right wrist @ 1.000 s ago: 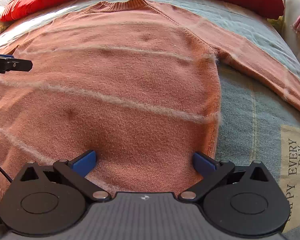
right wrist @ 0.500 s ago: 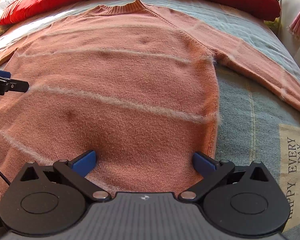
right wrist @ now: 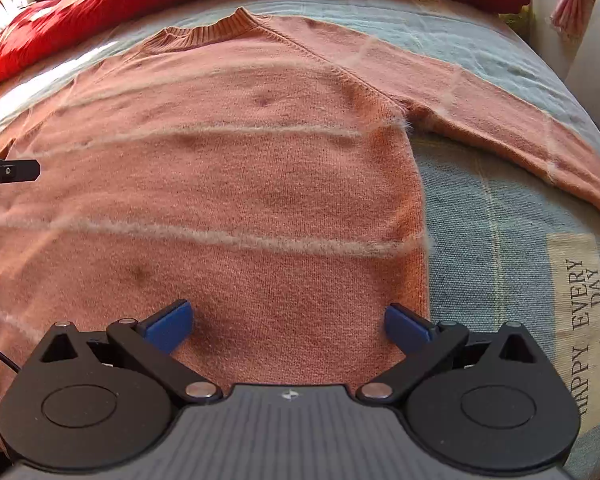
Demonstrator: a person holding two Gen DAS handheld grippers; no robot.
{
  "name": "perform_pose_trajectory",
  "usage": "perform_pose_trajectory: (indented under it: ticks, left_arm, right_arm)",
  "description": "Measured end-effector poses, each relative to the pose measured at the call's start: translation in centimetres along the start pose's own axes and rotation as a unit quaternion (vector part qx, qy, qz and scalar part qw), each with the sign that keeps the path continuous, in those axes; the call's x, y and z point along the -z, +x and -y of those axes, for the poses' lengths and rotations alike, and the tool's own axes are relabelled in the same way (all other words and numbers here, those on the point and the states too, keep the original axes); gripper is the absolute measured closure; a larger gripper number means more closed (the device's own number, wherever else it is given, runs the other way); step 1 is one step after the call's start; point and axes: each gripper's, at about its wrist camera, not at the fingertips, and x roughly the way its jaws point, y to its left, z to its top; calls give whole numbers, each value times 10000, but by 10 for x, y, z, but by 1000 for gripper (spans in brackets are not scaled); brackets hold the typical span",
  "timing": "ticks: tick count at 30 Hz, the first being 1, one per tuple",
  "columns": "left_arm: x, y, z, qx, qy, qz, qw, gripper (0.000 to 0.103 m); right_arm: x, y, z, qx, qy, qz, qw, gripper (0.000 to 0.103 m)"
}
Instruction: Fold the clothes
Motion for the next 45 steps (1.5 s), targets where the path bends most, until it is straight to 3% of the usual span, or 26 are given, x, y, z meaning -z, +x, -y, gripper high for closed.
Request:
perform_pose_trajectory:
  ticks: [3,6,10,13,17,20,24,28,30,32,34,35,38,42,45]
  left_arm:
    - [3,17,-16,153,-346,-243,9990,1]
    - [0,7,-20,376,-221,-159,9989,1]
    - [-10,-17,-55,522,-667,200,9962,1]
    - [-22,-34,-105,458,-1274,554,9892,1]
    - [-35,-53,-188,-104,-1918,1130,9749,1]
    - [-33,-62,-250,-631,-2418,1497,9566,1]
    - [-17,-57,-319,-997,-2986,1524,9368,1]
    - [12,-61,-370,-1025,-3655,1381,9148,1]
    - [27,-68,-387,-1019,-3724,1377,9121,1]
    - [30,-77,-396,-1294,-3580,1377,9144,2]
    - [25,-85,-405,-1716,-3531,1329,9101,2]
    - [23,-88,-410,-1679,-3611,1421,9062,2]
    - [13,-89,-423,-1105,-3865,1699,8997,2]
    - [3,-67,-426,-367,-3909,1544,9067,2]
    - [7,-60,-434,-555,-4072,1480,8996,2]
  right_arm:
    - [-10,1,-12,-102,151,66,9998,0]
    - [-20,0,-30,-208,78,133,9997,0]
    - [-33,-2,-55,-328,-37,201,9993,0]
    - [-39,2,-75,-442,-79,128,9989,0]
    - [-49,4,-106,-511,-244,96,9983,0]
    - [-56,9,-128,-590,-293,37,9978,0]
    - [-63,22,-157,-709,-410,-107,9966,0]
    - [-70,31,-187,-790,-567,-195,9951,0]
    - [-73,35,-199,-825,-650,-244,9942,0]
    - [-75,37,-206,-816,-710,-254,9938,0]
    - [-78,39,-213,-808,-769,-265,9934,0]
    - [-79,39,-217,-803,-799,-270,9932,0]
    - [-82,42,-226,-797,-840,-307,9928,0]
    - [-82,47,-236,-811,-844,-418,9922,0]
    - [-80,46,-242,-817,-976,-450,9908,0]
